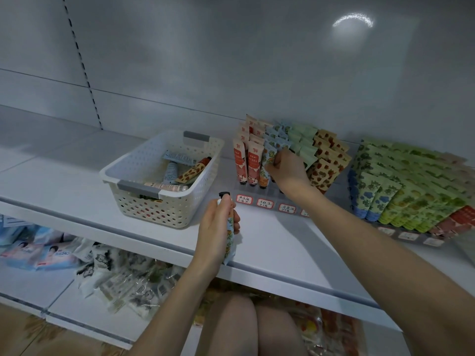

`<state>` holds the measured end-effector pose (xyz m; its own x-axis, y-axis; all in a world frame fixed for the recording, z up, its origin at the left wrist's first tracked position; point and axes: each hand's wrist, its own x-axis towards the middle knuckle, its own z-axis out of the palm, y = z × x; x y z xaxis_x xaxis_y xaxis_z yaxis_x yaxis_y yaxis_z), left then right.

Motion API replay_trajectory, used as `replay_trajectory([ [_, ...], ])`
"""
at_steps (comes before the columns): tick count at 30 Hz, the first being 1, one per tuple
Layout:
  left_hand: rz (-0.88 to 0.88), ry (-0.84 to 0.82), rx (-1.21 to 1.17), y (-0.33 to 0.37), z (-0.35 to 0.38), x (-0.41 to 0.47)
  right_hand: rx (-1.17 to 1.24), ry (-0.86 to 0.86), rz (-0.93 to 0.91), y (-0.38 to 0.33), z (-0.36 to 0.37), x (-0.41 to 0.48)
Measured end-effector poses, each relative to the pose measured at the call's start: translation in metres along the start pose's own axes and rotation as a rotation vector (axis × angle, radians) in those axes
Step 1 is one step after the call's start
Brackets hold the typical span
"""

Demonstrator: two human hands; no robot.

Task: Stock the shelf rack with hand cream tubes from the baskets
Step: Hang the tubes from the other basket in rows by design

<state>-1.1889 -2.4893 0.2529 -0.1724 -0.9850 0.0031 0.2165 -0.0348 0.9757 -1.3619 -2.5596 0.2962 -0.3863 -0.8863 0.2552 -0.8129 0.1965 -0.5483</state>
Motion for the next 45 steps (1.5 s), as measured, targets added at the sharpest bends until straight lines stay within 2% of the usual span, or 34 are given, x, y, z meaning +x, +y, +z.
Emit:
replay_trajectory([
  [18, 0.144, -0.037, 0.119, 0.008, -0.004, -0.006, -0.016, -0.064, 0.012, -0.009, -0.018, -0.009],
  [23, 0.256, -0.013, 0.208, 0.024, -0.006, -0.008, 0.2, 0.02, 0.006, -0.007, -0.044, -0.027],
  [26, 0.183, -0.054, -0.045, 0.037, -0.003, -0.007, 0.362, 0.022, -0.031, -0.003, -0.058, -0.05],
  [28, 0.107, -0.058, -0.232, 0.041, 0.0, -0.006, 0.379, -0.051, -0.038, 0.002, -0.062, -0.067],
  [30, 0.065, -0.05, -0.369, 0.041, 0.004, -0.006, 0.462, -0.21, 0.036, 0.005, -0.063, -0.084],
  [33, 0.051, -0.032, -0.427, 0.035, 0.013, -0.01, 0.705, -0.414, 0.201, 0.011, -0.063, -0.101],
  [35, 0.043, -0.029, -0.426, 0.03, 0.019, -0.012, 0.857, -0.455, 0.263, 0.016, -0.064, -0.105],
  [38, 0.062, -0.062, -0.329, 0.018, 0.024, -0.015, 1.086, -0.369, 0.329, 0.021, -0.066, -0.106],
  [40, 0.128, -0.089, -0.109, 0.008, 0.026, -0.014, 1.171, -0.271, 0.345, 0.024, -0.068, -0.103],
  [43, 0.199, -0.162, 0.148, -0.002, 0.026, -0.007, 1.138, -0.167, 0.311, 0.026, -0.072, -0.097],
  [45, 0.242, -0.207, 0.308, -0.008, 0.025, 0.003, 1.001, -0.107, 0.251, 0.024, -0.076, -0.092],
])
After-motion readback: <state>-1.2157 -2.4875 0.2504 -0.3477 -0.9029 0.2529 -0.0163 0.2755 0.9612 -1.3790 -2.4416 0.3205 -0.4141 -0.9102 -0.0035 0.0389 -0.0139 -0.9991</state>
